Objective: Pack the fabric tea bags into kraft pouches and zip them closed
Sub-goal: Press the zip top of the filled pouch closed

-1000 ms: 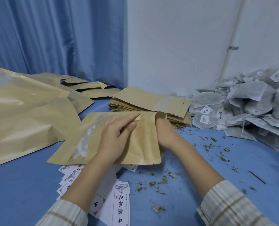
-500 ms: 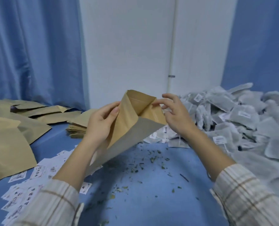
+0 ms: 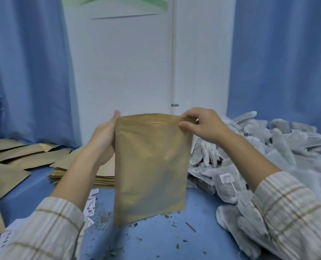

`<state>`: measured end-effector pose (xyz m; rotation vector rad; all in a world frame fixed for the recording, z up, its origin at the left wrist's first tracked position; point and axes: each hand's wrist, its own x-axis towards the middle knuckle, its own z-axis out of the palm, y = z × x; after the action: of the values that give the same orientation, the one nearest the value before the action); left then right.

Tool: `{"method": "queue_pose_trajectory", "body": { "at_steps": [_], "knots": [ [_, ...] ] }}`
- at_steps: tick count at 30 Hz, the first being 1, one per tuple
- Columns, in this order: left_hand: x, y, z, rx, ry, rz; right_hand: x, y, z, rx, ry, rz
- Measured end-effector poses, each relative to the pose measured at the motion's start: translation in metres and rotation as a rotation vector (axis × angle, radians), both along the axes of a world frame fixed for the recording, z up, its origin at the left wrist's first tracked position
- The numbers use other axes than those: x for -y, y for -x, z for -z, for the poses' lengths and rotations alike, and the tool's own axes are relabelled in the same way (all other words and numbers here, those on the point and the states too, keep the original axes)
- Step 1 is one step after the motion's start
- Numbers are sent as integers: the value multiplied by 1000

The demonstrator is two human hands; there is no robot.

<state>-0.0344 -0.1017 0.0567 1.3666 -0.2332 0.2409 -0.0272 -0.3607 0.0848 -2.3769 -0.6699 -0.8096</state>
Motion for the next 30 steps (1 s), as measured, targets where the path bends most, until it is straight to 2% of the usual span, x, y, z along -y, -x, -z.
{"method": "queue_pose_trajectory", "body": {
  "at_steps": [2,4,6,10,13,15,19,24,26,28,30],
  "knots": [
    [-12,-1,-1,22,38,131,2,-1,-8,29,-12,14],
    [-14,-1,4,64,-99,213,2,-2,-12,31,-28,14],
    [-7,-1,11,125,-172,141,-1,-2,-11,21,-142,4],
    [1,-4,20,156,-30,-84,1,0,1,-146,-601,-159],
    [4,-5,21,180,10,-130,3,0,12,-280,-624,-279],
    [4,-5,18,210,21,-185,2,-1,13,-274,-678,-313],
    [-3,-4,-4,248,7,-321,4,-5,8,-203,-917,-293],
    [3,-1,-14,224,-42,-291,4,-8,17,-279,-1110,-283],
    [9,-1,-6,171,-5,-266,8,-10,25,-299,-1078,-251],
    [17,0,2,141,-20,-247,14,-14,32,-282,-846,-110],
    [29,1,9,146,-87,-236,10,-13,32,-174,-606,75]
  ]
}}
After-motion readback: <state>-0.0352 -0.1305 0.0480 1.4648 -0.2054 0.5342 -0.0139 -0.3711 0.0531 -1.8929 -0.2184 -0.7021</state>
